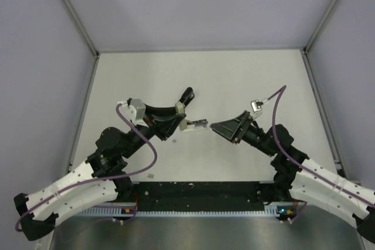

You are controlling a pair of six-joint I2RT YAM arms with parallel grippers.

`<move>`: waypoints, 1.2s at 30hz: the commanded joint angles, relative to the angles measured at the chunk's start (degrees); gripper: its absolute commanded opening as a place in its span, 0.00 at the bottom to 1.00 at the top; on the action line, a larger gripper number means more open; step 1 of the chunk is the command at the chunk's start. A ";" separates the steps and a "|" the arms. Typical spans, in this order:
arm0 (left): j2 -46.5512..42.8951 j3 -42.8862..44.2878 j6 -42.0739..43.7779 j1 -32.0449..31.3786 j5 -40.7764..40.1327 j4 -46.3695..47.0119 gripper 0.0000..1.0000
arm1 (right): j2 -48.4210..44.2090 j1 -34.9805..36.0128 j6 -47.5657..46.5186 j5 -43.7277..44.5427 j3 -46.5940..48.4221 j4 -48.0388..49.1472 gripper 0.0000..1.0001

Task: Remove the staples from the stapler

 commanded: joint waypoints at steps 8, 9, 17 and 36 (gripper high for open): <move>-2.20 -2.89 -0.93 0.05 4.98 15.78 0.00 | 2.22 -0.35 9.12 1.73 -0.29 11.42 0.77; -2.38 -3.24 -0.66 0.05 5.51 16.40 0.00 | 2.14 -0.18 9.30 1.90 -0.20 10.81 0.77; -1.24 -4.65 0.04 0.05 11.74 20.62 0.00 | 3.10 0.00 11.14 2.08 0.23 11.94 0.78; 2.10 -7.03 5.57 -0.04 15.80 22.04 0.00 | 4.25 1.32 13.96 -1.26 0.76 14.67 0.26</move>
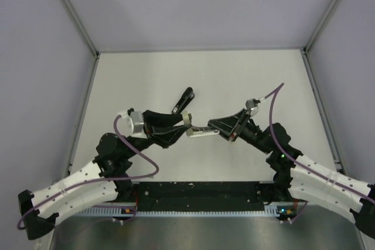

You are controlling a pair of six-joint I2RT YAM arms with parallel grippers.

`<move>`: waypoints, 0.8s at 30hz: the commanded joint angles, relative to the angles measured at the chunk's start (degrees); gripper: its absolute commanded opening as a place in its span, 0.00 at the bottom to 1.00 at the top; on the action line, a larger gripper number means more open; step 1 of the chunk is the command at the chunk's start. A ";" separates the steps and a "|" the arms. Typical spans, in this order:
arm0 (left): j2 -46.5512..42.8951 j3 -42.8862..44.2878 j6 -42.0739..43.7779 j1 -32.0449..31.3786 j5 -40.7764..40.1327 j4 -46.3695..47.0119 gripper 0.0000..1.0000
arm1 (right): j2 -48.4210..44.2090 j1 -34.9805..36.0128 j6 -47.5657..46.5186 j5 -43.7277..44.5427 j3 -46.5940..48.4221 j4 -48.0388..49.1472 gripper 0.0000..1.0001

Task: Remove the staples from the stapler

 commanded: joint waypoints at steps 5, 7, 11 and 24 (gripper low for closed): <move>1.86 0.60 4.78 -0.04 0.78 -0.07 0.00 | -1.87 0.77 -0.28 -0.80 1.44 0.50 0.00; 2.21 0.78 5.22 -0.04 1.22 -0.95 0.00 | -1.87 0.77 -0.45 -0.80 1.62 0.32 0.00; 4.76 2.80 7.24 -0.04 3.23 -5.60 0.00 | -1.79 0.77 -2.55 -1.06 3.46 -2.05 0.00; 14.87 6.41 11.11 -1.00 10.01 -14.31 0.00 | -1.26 0.86 -10.73 -1.41 10.93 -14.35 0.00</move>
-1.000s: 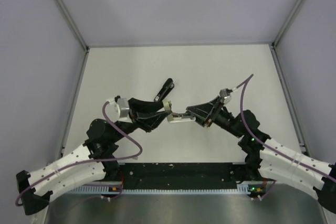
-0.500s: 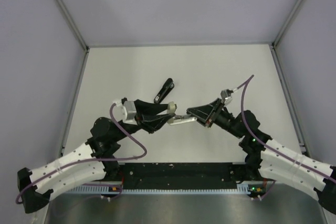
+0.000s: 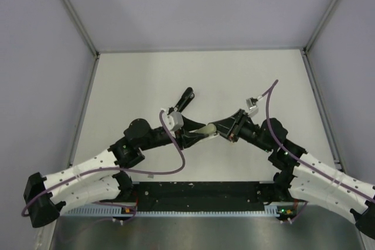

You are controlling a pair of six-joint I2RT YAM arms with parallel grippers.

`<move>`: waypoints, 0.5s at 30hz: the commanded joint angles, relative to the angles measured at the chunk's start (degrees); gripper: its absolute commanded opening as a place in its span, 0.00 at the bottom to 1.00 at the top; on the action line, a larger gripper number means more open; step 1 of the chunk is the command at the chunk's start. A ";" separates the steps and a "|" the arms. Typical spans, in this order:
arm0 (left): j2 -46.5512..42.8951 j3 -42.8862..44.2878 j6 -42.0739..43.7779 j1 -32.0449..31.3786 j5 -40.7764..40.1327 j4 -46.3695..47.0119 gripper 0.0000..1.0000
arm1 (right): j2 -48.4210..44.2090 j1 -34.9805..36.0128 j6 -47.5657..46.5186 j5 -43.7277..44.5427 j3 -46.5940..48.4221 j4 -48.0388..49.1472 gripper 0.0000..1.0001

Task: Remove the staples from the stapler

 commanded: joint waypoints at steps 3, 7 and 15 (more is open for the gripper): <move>2.68 1.77 2.91 -0.81 0.91 -3.33 0.00 | -0.21 0.75 -3.55 -2.20 5.65 0.46 0.00; 2.51 1.77 2.92 -0.90 -1.10 -5.08 0.00 | -0.82 0.75 -4.95 -0.98 5.29 -1.47 0.25; -0.04 2.83 7.48 -0.90 -10.68 -10.62 0.00 | -3.46 0.58 -9.87 4.30 6.17 -9.55 0.50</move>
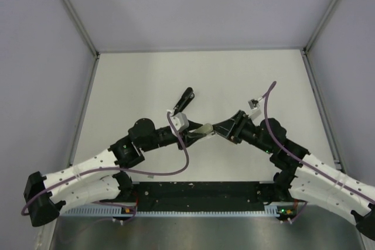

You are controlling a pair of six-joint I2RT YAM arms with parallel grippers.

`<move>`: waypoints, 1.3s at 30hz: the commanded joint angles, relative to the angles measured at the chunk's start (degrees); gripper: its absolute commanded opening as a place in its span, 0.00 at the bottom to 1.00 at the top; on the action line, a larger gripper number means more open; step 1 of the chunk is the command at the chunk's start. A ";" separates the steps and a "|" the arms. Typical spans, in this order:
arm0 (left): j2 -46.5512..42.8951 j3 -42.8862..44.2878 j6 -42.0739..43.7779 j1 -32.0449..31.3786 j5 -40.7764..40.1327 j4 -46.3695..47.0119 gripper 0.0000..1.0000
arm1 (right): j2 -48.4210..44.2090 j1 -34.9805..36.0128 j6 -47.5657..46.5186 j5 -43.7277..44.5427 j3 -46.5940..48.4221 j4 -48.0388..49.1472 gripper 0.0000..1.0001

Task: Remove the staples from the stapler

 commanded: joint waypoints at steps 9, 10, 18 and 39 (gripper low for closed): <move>-1.25 3.14 5.31 0.00 -21.93 -9.08 0.00 | -6.05 -0.65 -9.90 10.19 4.77 -9.10 0.57; -1.24 3.05 4.88 0.00 -26.22 -9.42 0.00 | -6.67 -0.65 -10.87 11.08 4.77 -10.07 0.57; 1.82 5.95 2.86 6.31 -43.05 -10.22 0.00 | -7.20 -0.65 -13.08 12.32 2.40 -11.93 0.58; 36.80 15.88 -1.02 33.31 -25.22 2.87 0.00 | -11.86 -0.57 -12.20 3.19 -7.44 -7.88 0.59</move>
